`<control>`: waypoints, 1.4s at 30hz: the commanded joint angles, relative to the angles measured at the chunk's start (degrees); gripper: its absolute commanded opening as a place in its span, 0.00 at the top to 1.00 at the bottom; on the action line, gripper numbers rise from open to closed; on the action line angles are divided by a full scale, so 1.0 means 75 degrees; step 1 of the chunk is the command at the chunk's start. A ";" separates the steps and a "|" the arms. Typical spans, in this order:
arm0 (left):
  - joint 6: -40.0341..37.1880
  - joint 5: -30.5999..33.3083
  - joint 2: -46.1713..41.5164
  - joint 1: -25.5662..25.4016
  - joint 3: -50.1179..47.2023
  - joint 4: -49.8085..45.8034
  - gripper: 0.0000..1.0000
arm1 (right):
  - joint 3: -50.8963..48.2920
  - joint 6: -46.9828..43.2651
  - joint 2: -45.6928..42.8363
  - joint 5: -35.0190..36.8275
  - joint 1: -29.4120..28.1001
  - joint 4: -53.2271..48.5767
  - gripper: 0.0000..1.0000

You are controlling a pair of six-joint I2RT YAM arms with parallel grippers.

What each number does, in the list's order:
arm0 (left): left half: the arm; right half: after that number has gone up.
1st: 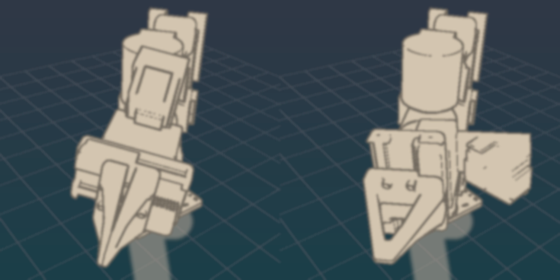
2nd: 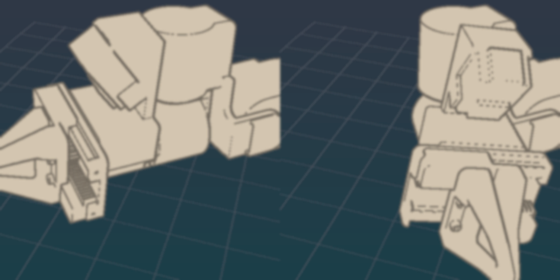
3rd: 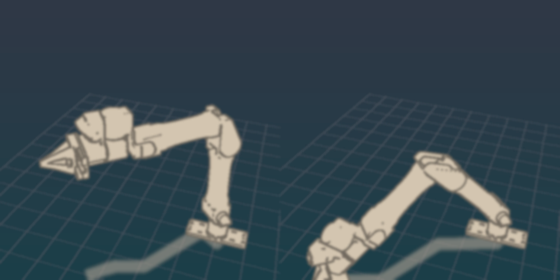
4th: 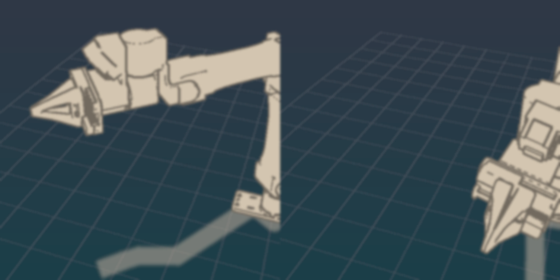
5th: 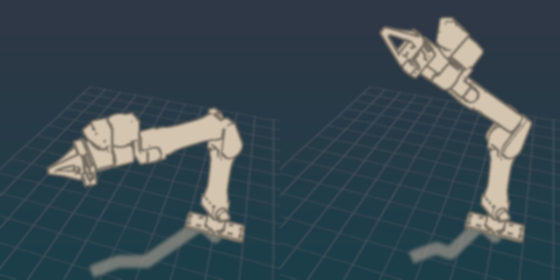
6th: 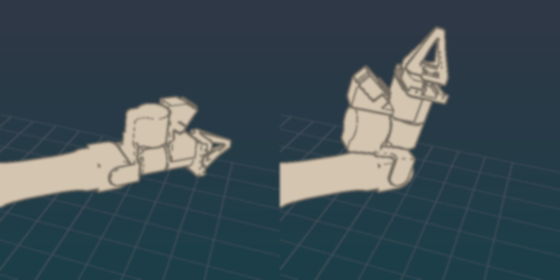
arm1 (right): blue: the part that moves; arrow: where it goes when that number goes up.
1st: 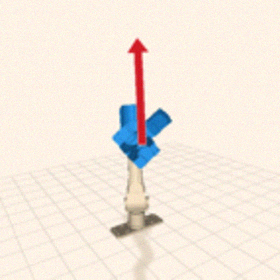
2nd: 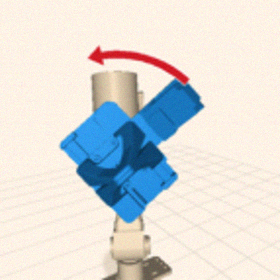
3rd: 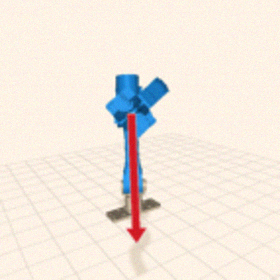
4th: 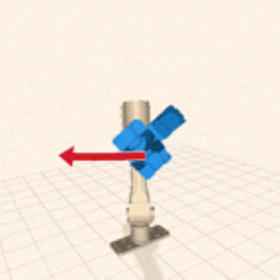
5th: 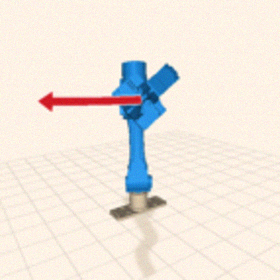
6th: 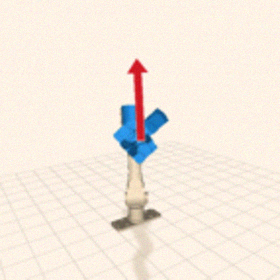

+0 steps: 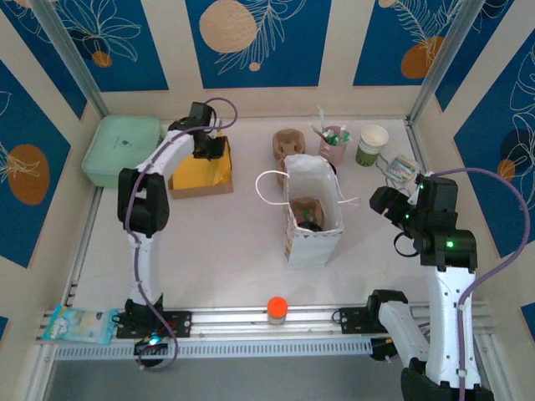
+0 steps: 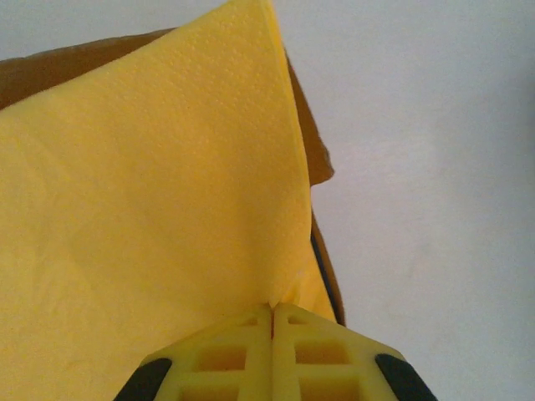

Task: Pack the takeout coffee

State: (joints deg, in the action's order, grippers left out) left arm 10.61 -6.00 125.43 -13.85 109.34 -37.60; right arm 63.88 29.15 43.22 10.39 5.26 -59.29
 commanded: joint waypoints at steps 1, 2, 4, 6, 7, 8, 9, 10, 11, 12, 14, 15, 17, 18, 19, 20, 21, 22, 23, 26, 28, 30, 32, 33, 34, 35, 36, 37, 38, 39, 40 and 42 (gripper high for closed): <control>0.0144 -0.1165 -0.0499 0.0153 -0.0222 0.0470 1.00 | 0.0215 0.0122 -0.0044 -0.0179 -0.0065 -0.0015 0.15; 0.0177 -0.1300 -0.0562 0.0161 -0.0266 0.0518 1.00 | 0.0224 0.0116 -0.0050 -0.0179 -0.0068 -0.0028 0.15; 0.0272 -0.1559 -0.0678 0.0226 -0.0337 0.0607 1.00 | 0.0225 0.0111 -0.0045 -0.0179 -0.0080 -0.0040 0.15; 0.0368 -0.2056 -0.0716 0.0293 -0.0323 0.0644 1.00 | 0.0214 0.0112 -0.0049 -0.0189 -0.0091 -0.0042 0.15; 0.0394 -0.2203 -0.0722 0.0310 -0.0306 0.0632 1.00 | 0.0214 0.0121 -0.0062 -0.0190 -0.0092 -0.0040 0.15; 0.0422 -0.2314 -0.0738 0.0323 -0.0305 0.0641 1.00 | 0.0208 0.0129 -0.0057 -0.0199 -0.0102 -0.0032 0.15; 0.0446 -0.2411 -0.0751 0.0324 -0.0326 0.0665 1.00 | 0.0202 0.0133 -0.0063 -0.0208 -0.0103 -0.0029 0.15; 0.0469 -0.2511 -0.0762 0.0338 -0.0339 0.0688 1.00 | 0.0202 0.0144 -0.0063 -0.0217 -0.0115 -0.0017 0.15; 0.0512 -0.2660 -0.0761 0.0361 -0.0356 0.0735 1.00 | 0.0202 0.0145 -0.0057 -0.0225 -0.0115 -0.0008 0.15; 0.0580 -0.2803 -0.0774 0.0403 -0.0391 0.0807 1.00 | 0.0208 0.0145 -0.0052 -0.0234 -0.0126 -0.0005 0.15; 0.0775 -0.3048 -0.0817 0.0509 -0.0534 0.1028 1.00 | 0.0214 0.0145 -0.0056 -0.0226 -0.0138 -0.0017 0.15; 0.0898 -0.3164 -0.0839 0.0571 -0.0632 0.1174 1.00 | 0.0214 0.0134 -0.0062 -0.0226 -0.0138 -0.0028 0.15; 0.1093 -0.3331 -0.0869 0.0727 -0.0797 0.1380 1.00 | 0.0222 0.0128 -0.0076 -0.0229 -0.0138 -0.0049 0.15; 0.1175 -0.3399 -0.0868 0.0810 -0.0859 0.1449 1.00 | 0.0214 0.0122 -0.0079 -0.0237 -0.0138 -0.0052 0.15; 0.1215 -0.3418 -0.0846 0.0886 -0.0899 0.1457 1.00 | 0.0214 0.0122 -0.0090 -0.0237 -0.0148 -0.0052 0.15; 0.1238 -0.3408 -0.0822 0.0956 -0.0932 0.1420 1.00 | 0.0209 0.0122 -0.0103 -0.0249 -0.0150 -0.0053 0.15; 0.1212 -0.3385 -0.0810 0.1016 -0.0968 0.1371 1.00 | 0.0202 0.0122 -0.0115 -0.0255 -0.0150 -0.0070 0.15; 0.1188 -0.3357 -0.0798 0.1064 -0.0993 0.1319 1.00 | 0.0205 0.0122 -0.0125 -0.0261 -0.0150 -0.0064 0.15; 0.1166 -0.3326 -0.0798 0.1115 -0.1054 0.1288 1.00 | 0.0202 0.0125 -0.0132 -0.0264 -0.0161 -0.0064 0.15; 0.1181 -0.3334 -0.0870 0.1262 -0.1328 0.1416 1.00 | 0.0156 0.0156 -0.0155 -0.0304 -0.0174 -0.0029 0.15; 0.1239 -0.3359 -0.0948 0.1373 -0.1498 0.1588 1.00 | 0.0133 0.0177 -0.0138 -0.0386 -0.0191 -0.0002 0.15; 0.1328 -0.3383 -0.0959 0.1519 -0.1583 0.1668 1.00 | 0.0120 0.0203 -0.0149 -0.0415 -0.0238 0.0006 0.16; 0.1322 -0.3361 -0.0927 0.1616 -0.1600 0.1608 1.00 | 0.0120 0.0204 -0.0150 -0.0396 -0.0266 -0.0002 0.16; 0.1296 -0.3300 -0.0904 0.1644 -0.1594 0.1554 1.00 | 0.0117 0.0211 -0.0161 -0.0390 -0.0273 -0.0005 0.16; 0.1244 -0.3178 -0.0893 0.1675 -0.1601 0.1483 1.00 | 0.0108 0.0218 -0.0180 -0.0390 -0.0279 -0.0008 0.16; 0.1192 -0.3041 -0.0883 0.1696 -0.1595 0.1402 1.00 | 0.0097 0.0226 -0.0195 -0.0390 -0.0290 -0.0006 0.16; 0.1164 -0.2940 -0.0863 0.1714 -0.1595 0.1360 1.00 | 0.0086 0.0229 -0.0210 -0.0390 -0.0308 -0.0006 0.16; 0.1163 -0.2867 -0.0818 0.1737 -0.1587 0.1341 1.00 | 0.0079 0.0239 -0.0225 -0.0393 -0.0320 -0.0005 0.16; 0.1175 -0.2844 -0.0751 0.1751 -0.1523 0.1301 1.00 | 0.0073 0.0239 -0.0233 -0.0390 -0.0332 -0.0005 0.16; 0.1186 -0.2814 -0.0671 0.1773 -0.1457 0.1240 0.99 | 0.0073 0.0249 -0.0235 -0.0400 -0.0338 0.0006 0.16; 0.1178 -0.2730 -0.0570 0.1786 -0.1342 0.1121 0.99 | 0.0072 0.0239 -0.0222 -0.0404 -0.0358 0.0006 0.16; 0.1143 -0.2500 -0.0400 0.1811 -0.1099 0.0865 0.96 | 0.0102 0.0242 -0.0230 -0.0413 -0.0384 0.0006 0.16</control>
State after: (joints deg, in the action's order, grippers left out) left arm 19.64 -27.11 120.86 -1.02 98.30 -27.94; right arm 64.01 30.33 42.04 8.51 2.92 -59.33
